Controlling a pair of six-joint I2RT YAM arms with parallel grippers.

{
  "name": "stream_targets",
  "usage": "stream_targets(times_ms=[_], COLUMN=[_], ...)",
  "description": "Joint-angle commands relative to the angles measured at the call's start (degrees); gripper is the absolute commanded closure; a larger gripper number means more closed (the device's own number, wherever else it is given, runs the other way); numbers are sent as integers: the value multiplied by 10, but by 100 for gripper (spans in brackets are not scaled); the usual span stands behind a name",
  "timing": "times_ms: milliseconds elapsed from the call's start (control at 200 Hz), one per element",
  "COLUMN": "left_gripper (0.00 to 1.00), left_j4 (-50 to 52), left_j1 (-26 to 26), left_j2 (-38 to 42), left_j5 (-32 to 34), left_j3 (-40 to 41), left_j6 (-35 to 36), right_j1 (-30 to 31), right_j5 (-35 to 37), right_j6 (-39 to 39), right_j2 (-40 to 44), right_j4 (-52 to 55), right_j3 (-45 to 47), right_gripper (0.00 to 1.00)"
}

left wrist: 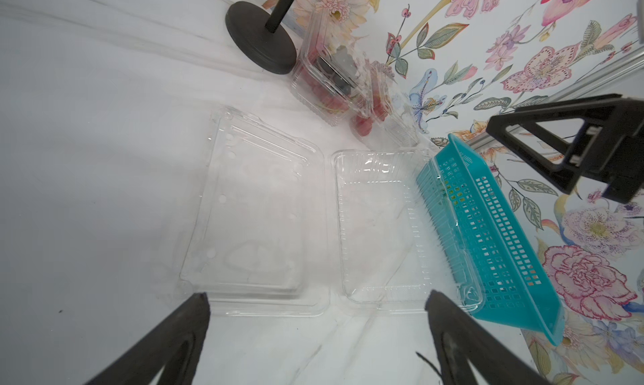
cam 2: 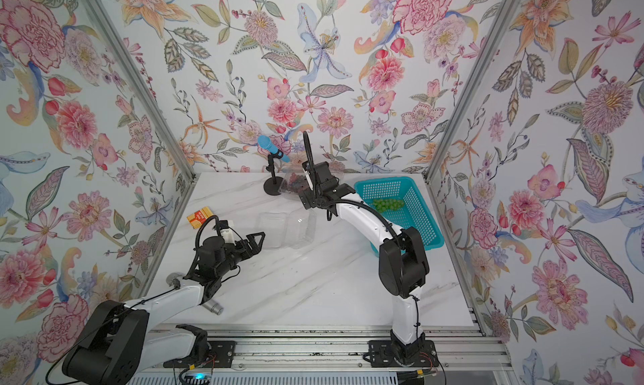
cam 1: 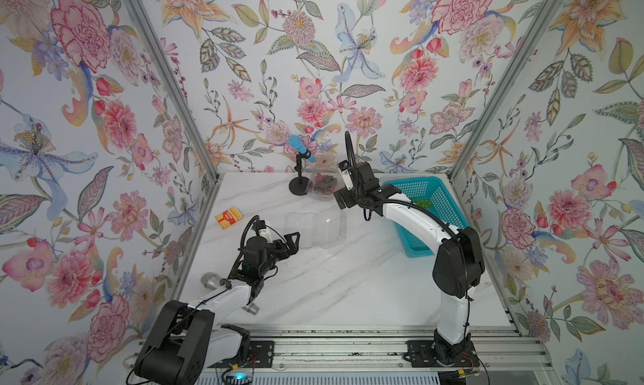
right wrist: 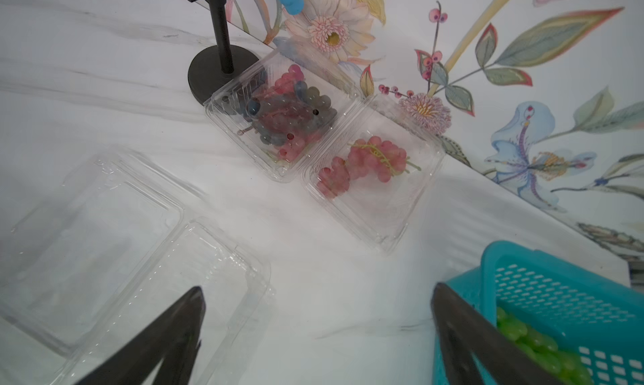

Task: Pack grapes into containers
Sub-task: Move the packing box to the center of the board.

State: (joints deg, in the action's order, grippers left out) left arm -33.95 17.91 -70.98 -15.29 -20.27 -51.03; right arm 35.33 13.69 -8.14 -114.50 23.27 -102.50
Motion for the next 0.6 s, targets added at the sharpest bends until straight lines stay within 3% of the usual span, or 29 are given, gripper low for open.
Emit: stream_targets(times_ms=[0, 120, 295, 470, 595], left_gripper=[0, 0, 0, 0, 0], left_j4=[-23, -26, -35, -29, -34], left_j1=[14, 24, 26, 29, 31], left_j2=[-13, -27, -45, -75, -88], left_j5=[-3, -5, -9, -12, -13], left_j3=[-15, -17, -16, -31, -37], left_j6=[-14, -17, -25, -23, -24], right_j1=[14, 42, 43, 46, 47], right_j5=[35, 48, 48, 52, 46], right_j6=[-113, -165, -174, -165, -143], right_j2=[-65, -122, -177, -175, -159], right_j4=[20, 22, 59, 60, 61], right_j3=[-45, -83, -135, -110, -76], right_gripper=[0, 0, 0, 2, 8])
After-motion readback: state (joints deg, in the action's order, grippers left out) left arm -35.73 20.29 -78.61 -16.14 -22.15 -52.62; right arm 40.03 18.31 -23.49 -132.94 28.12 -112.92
